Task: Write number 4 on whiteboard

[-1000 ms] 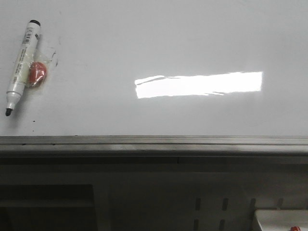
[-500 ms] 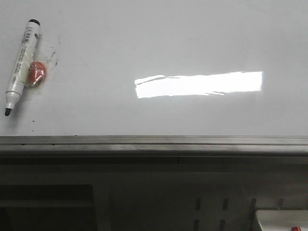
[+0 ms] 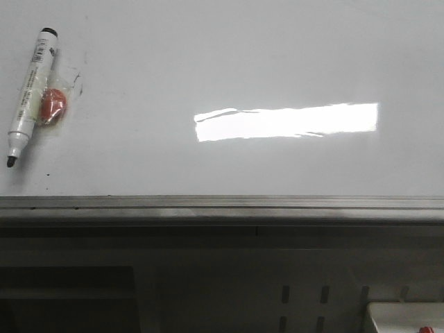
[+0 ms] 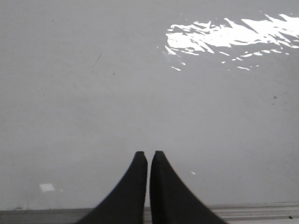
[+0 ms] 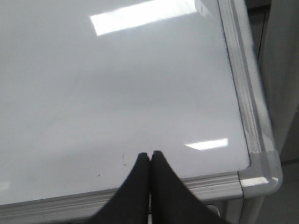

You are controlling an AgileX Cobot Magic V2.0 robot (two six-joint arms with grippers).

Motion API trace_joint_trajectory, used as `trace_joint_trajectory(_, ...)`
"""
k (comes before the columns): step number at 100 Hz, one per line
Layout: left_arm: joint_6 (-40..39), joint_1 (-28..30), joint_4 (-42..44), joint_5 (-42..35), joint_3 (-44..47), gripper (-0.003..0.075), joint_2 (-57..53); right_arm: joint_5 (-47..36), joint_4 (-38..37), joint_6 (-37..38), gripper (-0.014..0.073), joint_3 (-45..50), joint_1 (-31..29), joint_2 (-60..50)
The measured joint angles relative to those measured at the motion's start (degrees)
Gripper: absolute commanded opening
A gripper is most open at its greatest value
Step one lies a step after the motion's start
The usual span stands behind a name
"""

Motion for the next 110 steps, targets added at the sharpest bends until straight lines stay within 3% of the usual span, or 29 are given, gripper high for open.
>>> trace_joint_trajectory(9, 0.00, 0.00, 0.00, -2.68, 0.00, 0.0021, 0.84, -0.62, 0.00, 0.00, -0.0064, 0.00, 0.00, 0.14)
trace_joint_trajectory(36, -0.47, 0.00, -1.11, -7.75, 0.00, 0.0335, 1.14, -2.27, 0.00, 0.00, -0.0064, 0.00, 0.00, 0.14)
trace_joint_trajectory(62, -1.04, -1.04, -4.54, -11.03, 0.00, 0.0340, 1.14, -3.25, 0.00, 0.00, -0.0064, 0.00, 0.00, 0.14)
trace_joint_trajectory(76, -1.27, -8.40, -4.83, -11.51, 0.00, 0.0340, 2.26, -3.25, 0.00, 0.00, -0.0064, 0.00, 0.00, 0.14)
trace_joint_trajectory(87, -1.27, -17.71, -5.34, -12.93, 0.00, 0.0340, 4.95, -3.25, 0.00, 0.00, -0.0064, 0.00, 0.00, 0.14)
trace_joint_trajectory(110, -1.27, -33.36, -9.91, -17.46, -1.19, 0.0343, 17.27, -3.25, 0.00, 0.00, -0.0064, 0.00, 0.00, 0.14)
